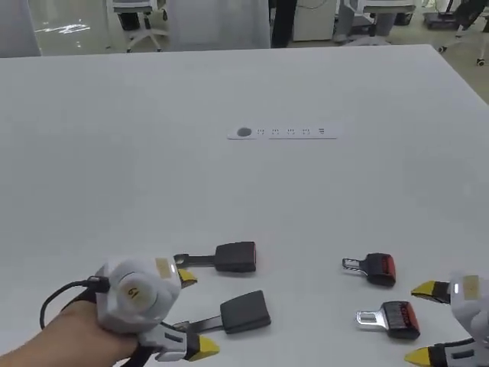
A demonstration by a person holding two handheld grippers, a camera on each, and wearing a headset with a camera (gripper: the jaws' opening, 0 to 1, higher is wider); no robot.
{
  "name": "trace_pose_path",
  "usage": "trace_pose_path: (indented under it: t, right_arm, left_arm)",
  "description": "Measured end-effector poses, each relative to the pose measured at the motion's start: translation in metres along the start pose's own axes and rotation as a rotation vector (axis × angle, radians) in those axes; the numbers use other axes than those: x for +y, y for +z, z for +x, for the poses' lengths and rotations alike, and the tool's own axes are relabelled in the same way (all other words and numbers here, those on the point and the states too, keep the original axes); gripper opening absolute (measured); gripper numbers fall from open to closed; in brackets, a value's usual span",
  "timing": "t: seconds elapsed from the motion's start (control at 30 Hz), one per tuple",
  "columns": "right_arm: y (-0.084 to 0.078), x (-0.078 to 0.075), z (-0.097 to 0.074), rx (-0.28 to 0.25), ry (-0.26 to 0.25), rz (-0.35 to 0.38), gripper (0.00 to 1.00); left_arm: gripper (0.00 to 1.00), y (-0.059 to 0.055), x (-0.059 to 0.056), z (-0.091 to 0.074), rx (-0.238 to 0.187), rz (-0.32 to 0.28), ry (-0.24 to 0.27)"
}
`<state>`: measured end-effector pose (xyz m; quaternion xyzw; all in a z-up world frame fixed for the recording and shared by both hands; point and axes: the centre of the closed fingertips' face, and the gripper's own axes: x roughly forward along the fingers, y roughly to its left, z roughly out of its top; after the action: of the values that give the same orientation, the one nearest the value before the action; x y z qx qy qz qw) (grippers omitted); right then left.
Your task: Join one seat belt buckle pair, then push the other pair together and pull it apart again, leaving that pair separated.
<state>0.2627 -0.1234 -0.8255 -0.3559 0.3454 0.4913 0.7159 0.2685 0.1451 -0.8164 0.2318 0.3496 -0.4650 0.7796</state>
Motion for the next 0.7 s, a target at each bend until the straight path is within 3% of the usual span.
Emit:
trace_pose_path:
  t: [0.4, 0.57, 0.7]
  right_arm:
    - [-0.004, -0.006, 0.017, 0.034, 0.041, -0.066, 0.50]
    - [-0.009, -0.012, 0.024, 0.040, 0.063, -0.048, 0.46]
    - [-0.017, -0.010, 0.031, 0.066, 0.109, -0.033, 0.44]
  left_arm:
    - [0.60, 0.004, -0.004, 0.033, 0.057, 0.052, -0.038]
    - [0.54, 0.012, -0.007, 0.046, 0.069, 0.069, -0.059]
    - [0.50, 0.016, -0.010, 0.053, 0.078, 0.086, -0.078]
